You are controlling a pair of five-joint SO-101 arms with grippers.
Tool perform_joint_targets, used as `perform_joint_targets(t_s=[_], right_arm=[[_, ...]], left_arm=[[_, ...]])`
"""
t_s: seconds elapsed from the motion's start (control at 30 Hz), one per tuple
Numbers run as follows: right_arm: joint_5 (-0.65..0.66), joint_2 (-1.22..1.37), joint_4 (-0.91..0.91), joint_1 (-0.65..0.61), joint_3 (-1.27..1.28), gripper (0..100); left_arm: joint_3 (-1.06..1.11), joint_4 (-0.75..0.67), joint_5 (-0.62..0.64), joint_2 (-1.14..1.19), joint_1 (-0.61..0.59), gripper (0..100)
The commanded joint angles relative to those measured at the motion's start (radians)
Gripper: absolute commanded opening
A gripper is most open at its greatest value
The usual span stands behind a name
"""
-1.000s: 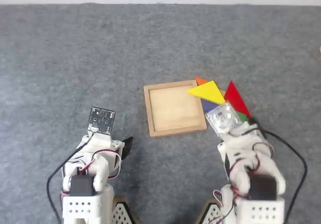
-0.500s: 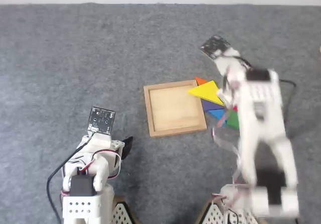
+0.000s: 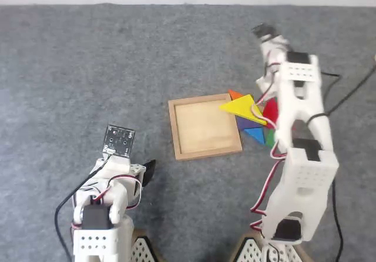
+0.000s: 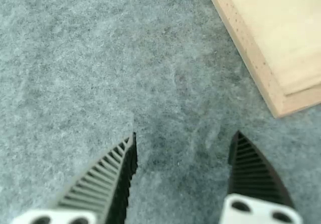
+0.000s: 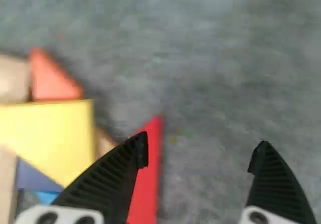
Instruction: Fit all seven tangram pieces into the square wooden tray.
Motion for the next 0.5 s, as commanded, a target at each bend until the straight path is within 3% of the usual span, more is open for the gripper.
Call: perform_joint_targets(t_s=[0.0, 0.47], right_arm=[[-0.028, -0.004, -0.007, 0.028, -0.061, 32.0], [0.008, 0.162, 0.016, -0.105, -0.043, 31.9]], left_arm=[[-0.008, 0.006, 0.015, 0.009, 0.002, 29], [-0.008, 0.006, 0.015, 0.009, 0.002, 29]])
